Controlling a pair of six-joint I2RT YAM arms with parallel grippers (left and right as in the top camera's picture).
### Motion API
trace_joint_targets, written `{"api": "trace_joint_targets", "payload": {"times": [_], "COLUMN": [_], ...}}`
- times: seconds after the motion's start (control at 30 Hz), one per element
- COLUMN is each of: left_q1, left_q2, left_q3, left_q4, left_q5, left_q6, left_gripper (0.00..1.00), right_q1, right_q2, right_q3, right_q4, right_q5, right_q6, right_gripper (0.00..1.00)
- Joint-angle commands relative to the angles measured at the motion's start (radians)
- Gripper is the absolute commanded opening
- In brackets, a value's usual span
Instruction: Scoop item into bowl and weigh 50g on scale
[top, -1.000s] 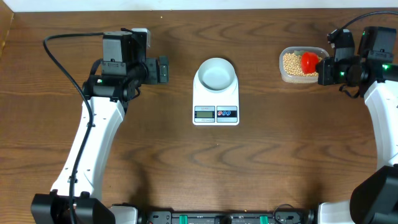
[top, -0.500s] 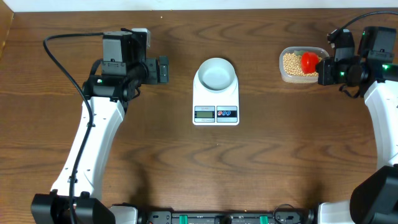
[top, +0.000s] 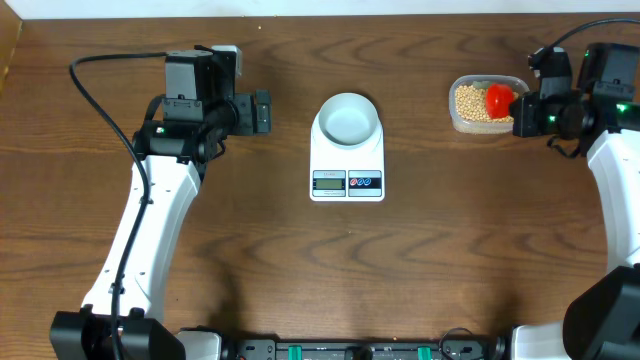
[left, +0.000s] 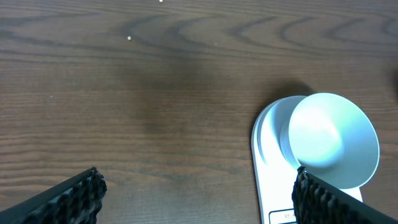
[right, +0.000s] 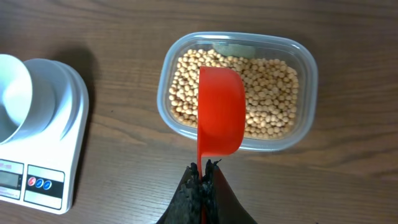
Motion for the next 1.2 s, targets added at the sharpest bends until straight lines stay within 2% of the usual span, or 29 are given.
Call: {"api": "trace_joint_targets", "payload": {"times": [0.0, 1.17], "left_q1": [0.004, 0.004], "left_q2": [0.006, 0.006], "left_q3": [0.007, 0.007], "left_q4": [-0.002, -0.002], "left_q5": [0.008, 0.008], "left_q6": [0.01, 0.01], "left_gripper": [0.98, 0.98], "right_q1": [-0.016, -0.017], "right_q2": [-0.002, -0.002], "right_q3": [0.019, 0.019], "right_q4": [0.004, -0.008], "right_q5": [-0.01, -0.032], "right_q6": [-0.017, -0.017], "right_gripper": [0.01, 0.01]}}
